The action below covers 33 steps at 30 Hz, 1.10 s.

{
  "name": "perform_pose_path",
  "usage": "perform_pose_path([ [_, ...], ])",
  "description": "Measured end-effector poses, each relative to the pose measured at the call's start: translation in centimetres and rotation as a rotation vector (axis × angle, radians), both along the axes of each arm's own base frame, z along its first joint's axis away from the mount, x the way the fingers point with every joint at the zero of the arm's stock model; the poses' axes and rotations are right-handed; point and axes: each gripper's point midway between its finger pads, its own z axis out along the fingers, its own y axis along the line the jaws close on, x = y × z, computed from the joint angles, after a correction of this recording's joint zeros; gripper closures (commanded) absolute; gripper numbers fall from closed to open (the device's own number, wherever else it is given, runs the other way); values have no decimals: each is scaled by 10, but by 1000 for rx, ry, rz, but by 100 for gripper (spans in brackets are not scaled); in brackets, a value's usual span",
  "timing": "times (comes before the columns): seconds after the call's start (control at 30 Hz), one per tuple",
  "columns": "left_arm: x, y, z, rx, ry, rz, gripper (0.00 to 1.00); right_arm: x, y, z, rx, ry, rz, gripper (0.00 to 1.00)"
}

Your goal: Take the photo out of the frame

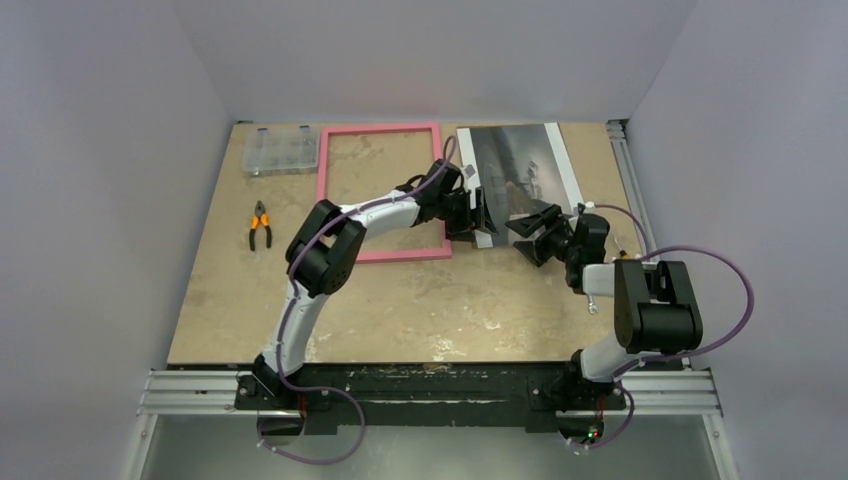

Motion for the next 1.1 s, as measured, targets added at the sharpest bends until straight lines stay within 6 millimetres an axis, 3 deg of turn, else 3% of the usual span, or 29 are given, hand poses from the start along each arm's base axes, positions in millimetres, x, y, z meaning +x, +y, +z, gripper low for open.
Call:
perform_pose_path([
  [0.13,-3,4,7,7,-9,-3,28,1,-1,-4,-90,8,28,25],
  [0.33,-12,17,33,-18,-39,6,27,-1,10,10,-544,-71,152,25],
  [0.47,-11,35,62,-57,-73,53,28,-1,13,15,-847,-96,230,24],
  [0.7,-8,89,108,-153,-119,213,31,-27,6,-6,-1181,-37,351,25],
  [0.87,-19,124,111,-169,-92,300,31,-35,16,-21,-1434,-67,490,27],
  [0.97,-27,130,111,-178,-83,304,30,-39,30,-38,-1569,-83,616,27],
  [1.1,-47,138,103,-177,-63,291,30,-28,42,-35,-1693,-118,644,29],
])
